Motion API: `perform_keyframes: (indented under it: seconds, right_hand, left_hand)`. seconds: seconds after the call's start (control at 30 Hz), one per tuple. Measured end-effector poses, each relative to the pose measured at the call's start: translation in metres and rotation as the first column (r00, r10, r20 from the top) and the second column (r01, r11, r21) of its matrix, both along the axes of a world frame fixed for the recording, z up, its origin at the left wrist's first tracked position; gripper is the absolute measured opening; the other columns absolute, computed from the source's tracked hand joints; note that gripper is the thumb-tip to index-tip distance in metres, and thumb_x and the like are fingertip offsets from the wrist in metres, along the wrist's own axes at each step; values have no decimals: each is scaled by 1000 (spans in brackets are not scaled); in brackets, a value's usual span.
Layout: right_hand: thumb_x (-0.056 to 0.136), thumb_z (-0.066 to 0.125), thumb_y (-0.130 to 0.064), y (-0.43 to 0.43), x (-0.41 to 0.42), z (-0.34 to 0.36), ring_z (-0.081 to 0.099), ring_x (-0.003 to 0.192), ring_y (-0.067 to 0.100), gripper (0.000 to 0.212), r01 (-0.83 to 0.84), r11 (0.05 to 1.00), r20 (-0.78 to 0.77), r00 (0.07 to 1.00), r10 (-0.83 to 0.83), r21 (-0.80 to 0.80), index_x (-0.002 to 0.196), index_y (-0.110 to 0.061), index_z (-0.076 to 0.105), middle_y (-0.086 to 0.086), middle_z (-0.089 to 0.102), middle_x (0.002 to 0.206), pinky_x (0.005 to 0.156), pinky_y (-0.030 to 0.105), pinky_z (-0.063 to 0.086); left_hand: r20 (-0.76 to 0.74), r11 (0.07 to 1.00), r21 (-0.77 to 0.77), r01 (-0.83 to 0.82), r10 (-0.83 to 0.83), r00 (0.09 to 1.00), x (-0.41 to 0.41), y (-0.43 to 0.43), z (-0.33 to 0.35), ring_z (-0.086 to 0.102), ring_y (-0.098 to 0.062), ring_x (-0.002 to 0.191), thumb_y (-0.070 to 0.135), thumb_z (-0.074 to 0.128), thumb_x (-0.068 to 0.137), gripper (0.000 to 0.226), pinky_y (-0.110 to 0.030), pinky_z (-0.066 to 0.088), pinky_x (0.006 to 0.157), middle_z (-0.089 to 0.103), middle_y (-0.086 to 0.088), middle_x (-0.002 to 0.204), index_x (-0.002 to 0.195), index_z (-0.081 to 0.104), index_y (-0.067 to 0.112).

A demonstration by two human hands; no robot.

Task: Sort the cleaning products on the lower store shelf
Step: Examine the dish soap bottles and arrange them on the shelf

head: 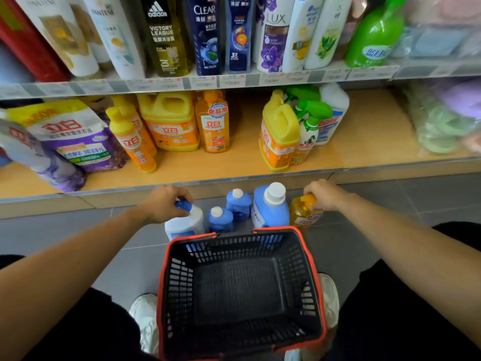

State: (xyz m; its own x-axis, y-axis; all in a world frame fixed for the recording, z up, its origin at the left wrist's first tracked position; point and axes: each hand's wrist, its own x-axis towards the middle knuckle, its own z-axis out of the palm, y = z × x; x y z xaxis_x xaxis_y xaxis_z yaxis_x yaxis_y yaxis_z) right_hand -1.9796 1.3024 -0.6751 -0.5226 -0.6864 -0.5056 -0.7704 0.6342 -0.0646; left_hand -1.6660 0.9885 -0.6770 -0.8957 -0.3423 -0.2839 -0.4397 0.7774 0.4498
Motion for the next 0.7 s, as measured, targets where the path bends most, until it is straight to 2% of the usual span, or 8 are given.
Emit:
perform_keyframes:
  seconds: [0.07,0.17,0.3,0.4,0.5,0.63,0.7]
  right_hand:
    - [81,80,-21,0,4,4,66,104,27,18,-20,1000,-49,999,19,-17,98,-20,73,6,72,104,79,33,49]
    - [82,80,-18,2,3,13,65,102,27,16,6,999,-58,998,-8,-38,96,-17,73,7,71,103,76,31,46]
    - [84,79,-20,-1,3,46,65,97,27,16,52,989,-85,994,-64,-142,98,-16,73,6,70,101,79,35,51]
    - [86,76,-27,-4,8,81,64,85,27,13,26,971,-170,983,-67,-236,83,-18,68,5,69,89,69,35,50]
    - [90,71,-33,-2,21,123,64,90,32,12,-74,927,-312,949,-48,-369,92,-21,69,8,71,98,69,34,47]
    - [91,69,-36,-5,38,182,64,97,37,20,-145,849,-406,909,-88,-508,103,-21,74,12,73,100,77,39,46]
    - [91,71,-35,-11,52,206,65,95,37,21,-156,771,-380,917,-119,-617,106,-20,75,13,73,98,79,39,47]
  left_hand:
    - [28,999,-5,48,-48,998,1,3,2,65,-17,88,16,86,75,32,-34,54,84,71,2,103,105,74,17]
    - [96,994,12,106,-107,990,6,5,7,64,-15,91,14,86,73,31,-29,53,81,71,3,101,101,75,19]
    - [161,986,-24,163,-157,974,12,6,13,60,-8,88,18,86,75,32,-7,40,68,70,6,103,105,75,20]
    - [155,987,-29,156,-149,977,9,13,18,62,-8,94,27,80,84,35,-12,45,75,70,7,109,116,71,20]
    - [74,996,41,85,-88,993,3,22,32,66,-11,102,30,79,86,37,-32,54,92,72,3,114,121,69,18]
    - [-183,989,136,56,-31,983,-9,42,54,65,-11,109,32,79,87,38,-33,56,91,70,8,114,122,68,23]
    - [-298,972,233,33,39,954,-15,54,66,62,-8,114,38,79,85,52,-32,56,91,66,10,122,132,61,27]
